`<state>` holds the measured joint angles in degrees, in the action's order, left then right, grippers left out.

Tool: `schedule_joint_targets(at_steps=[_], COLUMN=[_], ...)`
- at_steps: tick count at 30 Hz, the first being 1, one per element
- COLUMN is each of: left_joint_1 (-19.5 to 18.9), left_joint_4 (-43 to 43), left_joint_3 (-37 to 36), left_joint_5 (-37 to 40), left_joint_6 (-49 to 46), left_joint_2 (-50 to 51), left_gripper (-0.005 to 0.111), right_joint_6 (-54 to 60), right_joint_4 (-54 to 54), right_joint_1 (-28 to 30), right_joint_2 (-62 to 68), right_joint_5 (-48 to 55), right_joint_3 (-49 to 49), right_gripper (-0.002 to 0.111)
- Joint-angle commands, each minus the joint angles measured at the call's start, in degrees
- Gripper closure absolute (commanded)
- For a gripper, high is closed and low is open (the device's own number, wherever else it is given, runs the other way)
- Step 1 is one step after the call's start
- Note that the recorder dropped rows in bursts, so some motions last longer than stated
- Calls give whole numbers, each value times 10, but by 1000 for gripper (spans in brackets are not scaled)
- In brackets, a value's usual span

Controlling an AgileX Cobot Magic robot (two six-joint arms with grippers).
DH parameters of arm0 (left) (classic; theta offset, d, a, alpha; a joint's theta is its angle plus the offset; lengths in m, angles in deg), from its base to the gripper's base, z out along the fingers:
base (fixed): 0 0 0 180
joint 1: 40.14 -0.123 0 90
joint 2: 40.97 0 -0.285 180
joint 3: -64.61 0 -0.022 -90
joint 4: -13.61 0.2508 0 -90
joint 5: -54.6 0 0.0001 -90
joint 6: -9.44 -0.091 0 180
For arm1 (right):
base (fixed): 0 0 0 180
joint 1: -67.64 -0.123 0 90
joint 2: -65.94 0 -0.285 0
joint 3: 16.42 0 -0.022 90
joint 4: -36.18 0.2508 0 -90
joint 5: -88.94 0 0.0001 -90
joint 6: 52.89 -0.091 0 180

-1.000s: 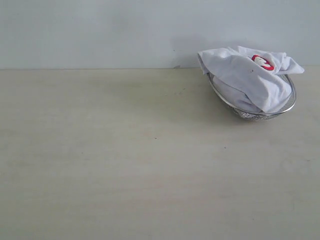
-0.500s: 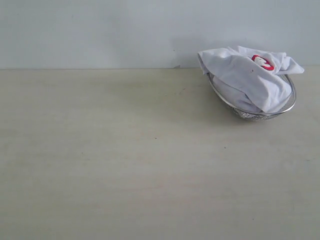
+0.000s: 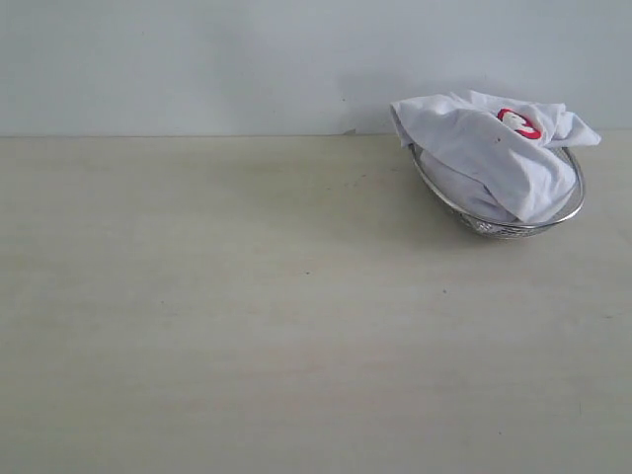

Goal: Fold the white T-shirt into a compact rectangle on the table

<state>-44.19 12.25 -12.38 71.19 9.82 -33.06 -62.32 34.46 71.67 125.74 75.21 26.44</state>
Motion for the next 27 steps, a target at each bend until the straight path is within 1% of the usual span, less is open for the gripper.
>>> schedule_joint_targets(at_steps=[1,3,9,14,19,22,25,27], left_joint_1=[-3,-3,-3,-3,-3,-3,-3,-3], left_joint_4=[-5,-5,-5,-5,-5,-5,-5,-5], left_joint_3=[-2,-2,-2,-2,-2,-2,-2,-2], left_joint_5=[-3,-3,-3,-3,-3,-3,-3,-3], left_joint_6=[0,0,0,0,0,0,0,0], left_joint_2=[-1,-1,-1,-1,-1,-1,-1,-1], left_gripper=[102,102,102,102,102,102,102,102], right_joint_6=[22,31,121,161,193,195,206,205], right_joint_4=[-8,-8,-8,10,56,54,48,48], right_joint_1=[0,0,0,0,0,0,0,0], right_joint_2=[81,132,279,399,513,577,637,662], right_joint_5=[114,178,418,569,691,760,800,810], right_joint_3=[-98,-165,-386,-590,-755,-847,-904,-919], right_gripper=[109,109,109,109,109,109,109,108])
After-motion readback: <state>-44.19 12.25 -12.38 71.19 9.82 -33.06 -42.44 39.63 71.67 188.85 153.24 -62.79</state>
